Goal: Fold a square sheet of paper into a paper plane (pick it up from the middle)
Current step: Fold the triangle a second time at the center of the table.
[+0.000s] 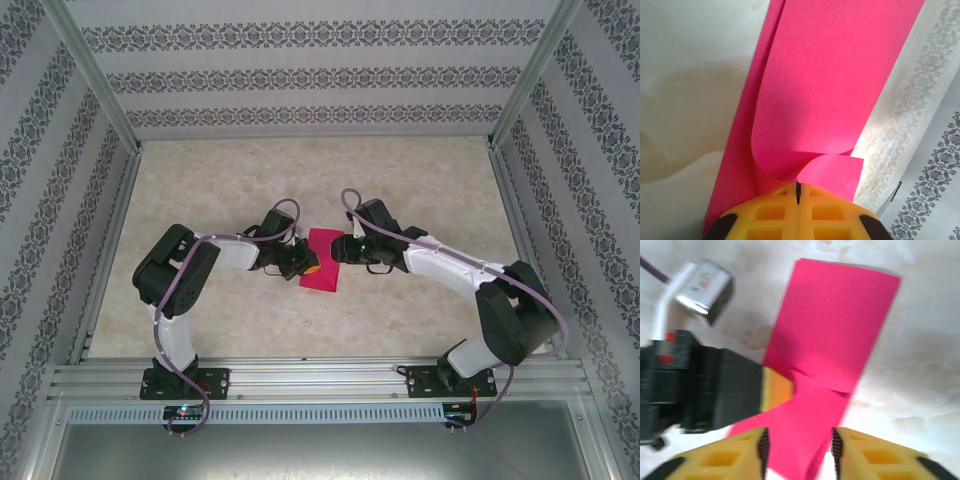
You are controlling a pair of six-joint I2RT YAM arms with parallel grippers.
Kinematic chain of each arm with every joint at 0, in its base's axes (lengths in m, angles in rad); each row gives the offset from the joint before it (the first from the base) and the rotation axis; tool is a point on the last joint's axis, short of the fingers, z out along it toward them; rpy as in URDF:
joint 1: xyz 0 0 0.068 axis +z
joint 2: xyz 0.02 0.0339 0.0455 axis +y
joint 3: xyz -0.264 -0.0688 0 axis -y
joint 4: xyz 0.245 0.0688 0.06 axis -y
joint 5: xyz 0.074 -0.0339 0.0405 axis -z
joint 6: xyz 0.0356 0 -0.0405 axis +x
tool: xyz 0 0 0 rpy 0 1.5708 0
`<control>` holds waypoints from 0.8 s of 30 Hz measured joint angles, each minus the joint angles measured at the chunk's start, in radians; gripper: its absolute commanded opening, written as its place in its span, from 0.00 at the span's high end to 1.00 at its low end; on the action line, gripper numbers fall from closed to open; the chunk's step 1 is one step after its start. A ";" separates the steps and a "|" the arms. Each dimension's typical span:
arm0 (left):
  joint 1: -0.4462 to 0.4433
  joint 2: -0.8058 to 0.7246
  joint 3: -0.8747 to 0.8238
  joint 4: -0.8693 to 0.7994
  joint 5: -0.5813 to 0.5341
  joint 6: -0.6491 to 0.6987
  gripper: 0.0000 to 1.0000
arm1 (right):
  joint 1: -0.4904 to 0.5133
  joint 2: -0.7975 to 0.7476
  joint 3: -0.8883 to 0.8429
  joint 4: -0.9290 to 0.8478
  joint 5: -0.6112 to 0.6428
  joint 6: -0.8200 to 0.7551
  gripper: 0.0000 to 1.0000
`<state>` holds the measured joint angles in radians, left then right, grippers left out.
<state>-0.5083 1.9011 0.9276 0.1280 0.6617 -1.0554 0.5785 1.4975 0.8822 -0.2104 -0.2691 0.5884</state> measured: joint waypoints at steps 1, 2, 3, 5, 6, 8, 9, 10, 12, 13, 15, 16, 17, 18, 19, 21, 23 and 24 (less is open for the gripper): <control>0.000 0.000 0.000 0.000 0.000 0.001 0.97 | 0.006 -0.004 -0.022 0.035 -0.026 0.031 0.82; 0.000 0.000 0.000 0.000 0.000 0.001 0.96 | 0.014 0.002 -0.040 0.067 -0.051 0.061 0.87; 0.000 0.000 0.000 0.000 0.000 0.003 0.97 | 0.023 0.012 -0.053 0.090 -0.068 0.080 0.89; 0.000 0.000 0.000 0.000 0.000 0.003 0.97 | 0.048 0.042 -0.073 0.132 -0.098 0.128 0.91; 0.000 0.000 0.000 0.000 0.000 0.004 0.97 | 0.057 0.058 -0.074 0.140 -0.109 0.141 0.92; 0.000 0.000 0.000 0.000 0.000 0.004 0.97 | 0.079 0.098 -0.071 0.159 -0.127 0.164 0.93; 0.000 0.000 0.000 0.000 0.000 0.004 0.97 | 0.087 0.114 -0.067 0.159 -0.131 0.171 0.93; 0.000 0.000 0.000 0.000 0.000 0.004 0.97 | 0.093 0.132 -0.061 0.159 -0.135 0.177 0.93; 0.000 0.000 0.000 0.000 0.000 0.005 0.97 | 0.100 0.166 -0.047 0.158 -0.140 0.185 0.93; 0.000 0.000 0.000 0.000 0.000 0.007 0.97 | 0.100 0.177 -0.043 0.158 -0.140 0.191 0.93; 0.000 0.000 0.000 0.000 0.000 0.008 0.97 | 0.097 0.191 -0.038 0.155 -0.140 0.196 0.93; 0.000 0.000 0.000 0.000 0.000 0.008 0.97 | 0.097 0.196 -0.036 0.154 -0.140 0.199 0.93; 0.000 0.000 0.000 0.000 0.000 0.008 0.97 | 0.093 0.203 -0.032 0.151 -0.141 0.200 0.92; 0.000 0.000 0.000 0.000 0.000 0.008 0.97 | 0.091 0.209 -0.031 0.151 -0.141 0.202 0.92; 0.000 0.000 0.000 0.000 0.000 0.008 0.97 | 0.091 0.214 -0.030 0.151 -0.141 0.203 0.92; 0.000 0.000 0.000 0.000 0.000 0.008 0.97 | 0.091 0.223 -0.030 0.147 -0.142 0.203 0.92; 0.000 0.000 0.000 0.000 0.000 0.010 0.97 | 0.091 0.227 -0.030 0.140 -0.142 0.207 0.91; 0.000 0.000 0.000 0.000 0.000 0.011 0.97 | 0.091 0.228 -0.031 0.138 -0.142 0.209 0.91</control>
<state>-0.5083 1.9011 0.9276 0.1276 0.6621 -1.0443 0.6693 1.7252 0.8516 -0.0727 -0.4107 0.7975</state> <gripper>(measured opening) 0.059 0.089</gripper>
